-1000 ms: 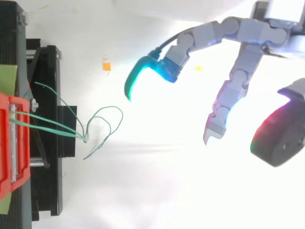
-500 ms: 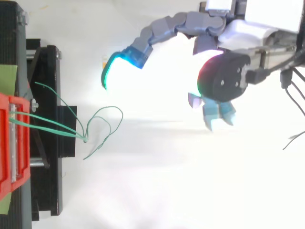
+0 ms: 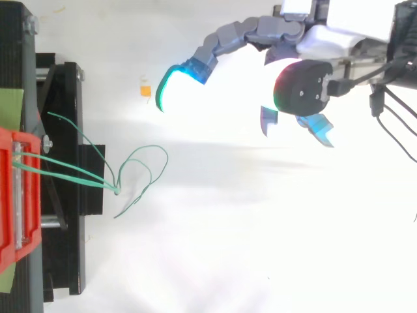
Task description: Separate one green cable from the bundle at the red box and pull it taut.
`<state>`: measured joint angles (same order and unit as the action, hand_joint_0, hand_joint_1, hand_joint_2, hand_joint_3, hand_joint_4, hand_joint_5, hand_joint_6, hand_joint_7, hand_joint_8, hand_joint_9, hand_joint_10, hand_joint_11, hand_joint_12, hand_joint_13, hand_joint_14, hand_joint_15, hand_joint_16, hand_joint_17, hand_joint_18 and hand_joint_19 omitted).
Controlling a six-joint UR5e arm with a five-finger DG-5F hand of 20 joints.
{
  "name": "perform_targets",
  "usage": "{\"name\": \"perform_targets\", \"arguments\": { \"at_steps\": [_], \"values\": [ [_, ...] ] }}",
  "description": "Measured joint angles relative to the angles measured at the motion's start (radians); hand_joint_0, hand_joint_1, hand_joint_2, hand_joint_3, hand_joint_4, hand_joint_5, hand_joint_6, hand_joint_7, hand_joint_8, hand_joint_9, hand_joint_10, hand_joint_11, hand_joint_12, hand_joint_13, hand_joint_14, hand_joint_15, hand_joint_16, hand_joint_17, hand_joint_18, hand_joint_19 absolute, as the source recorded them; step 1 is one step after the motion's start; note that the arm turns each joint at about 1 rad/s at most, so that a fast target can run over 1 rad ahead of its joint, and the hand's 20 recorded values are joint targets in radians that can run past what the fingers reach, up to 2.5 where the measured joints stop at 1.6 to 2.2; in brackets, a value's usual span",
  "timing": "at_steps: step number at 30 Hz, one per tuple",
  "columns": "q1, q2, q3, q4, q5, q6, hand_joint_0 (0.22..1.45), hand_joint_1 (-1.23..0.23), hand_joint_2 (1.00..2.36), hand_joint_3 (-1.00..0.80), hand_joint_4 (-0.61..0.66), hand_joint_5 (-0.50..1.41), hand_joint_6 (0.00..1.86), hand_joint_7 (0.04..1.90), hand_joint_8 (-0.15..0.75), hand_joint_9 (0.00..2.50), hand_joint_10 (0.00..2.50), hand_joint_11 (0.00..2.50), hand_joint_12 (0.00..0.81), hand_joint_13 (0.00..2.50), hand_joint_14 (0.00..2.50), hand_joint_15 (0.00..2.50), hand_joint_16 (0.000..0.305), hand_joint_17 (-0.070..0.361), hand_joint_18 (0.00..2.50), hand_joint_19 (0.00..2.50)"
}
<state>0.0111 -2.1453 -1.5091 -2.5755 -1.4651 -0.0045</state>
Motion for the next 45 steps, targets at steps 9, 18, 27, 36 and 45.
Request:
{"name": "perform_targets", "arguments": {
  "at_steps": [9, 18, 27, 36, 45],
  "values": [
    [0.008, -0.087, 0.064, 0.045, -0.004, -0.003, 0.35, -0.49, 1.0, -0.5, 0.36, -0.19, 0.5, 0.63, 0.42, 2.07, 0.01, 0.35, 0.603, 2.19, 0.02, 0.54, 0.095, 0.213, 2.5, 0.12],
    [0.029, -0.105, 0.086, 0.035, 0.01, -0.024, 0.35, -0.49, 1.0, -0.5, 0.36, -0.18, 0.5, 0.63, 0.42, 2.08, 0.01, 0.37, 0.6, 2.19, 0.02, 0.53, 0.093, 0.21, 2.5, 0.12],
    [0.054, -0.12, 0.089, 0.04, 0.043, -0.035, 0.35, -0.49, 1.0, -0.5, 0.37, -0.18, 0.5, 0.63, 0.413, 2.09, 0.01, 0.38, 0.599, 2.2, 0.02, 0.55, 0.094, 0.212, 2.5, 0.12],
    [0.052, -0.19, 0.134, 0.097, 0.009, -0.03, 0.35, -0.48, 1.0, -0.5, 0.37, -0.18, 0.5, 0.64, 0.412, 2.09, 0.01, 0.38, 0.597, 2.2, 0.02, 0.55, 0.095, 0.213, 2.5, 0.12],
    [0.059, -0.193, 0.149, 0.087, 0.018, -0.032, 0.36, -0.48, 1.0, -0.5, 0.36, -0.18, 0.5, 0.64, 0.416, 2.09, 0.02, 0.39, 0.595, 2.2, 0.02, 0.54, 0.094, 0.212, 2.5, 0.14]
  ]
}}
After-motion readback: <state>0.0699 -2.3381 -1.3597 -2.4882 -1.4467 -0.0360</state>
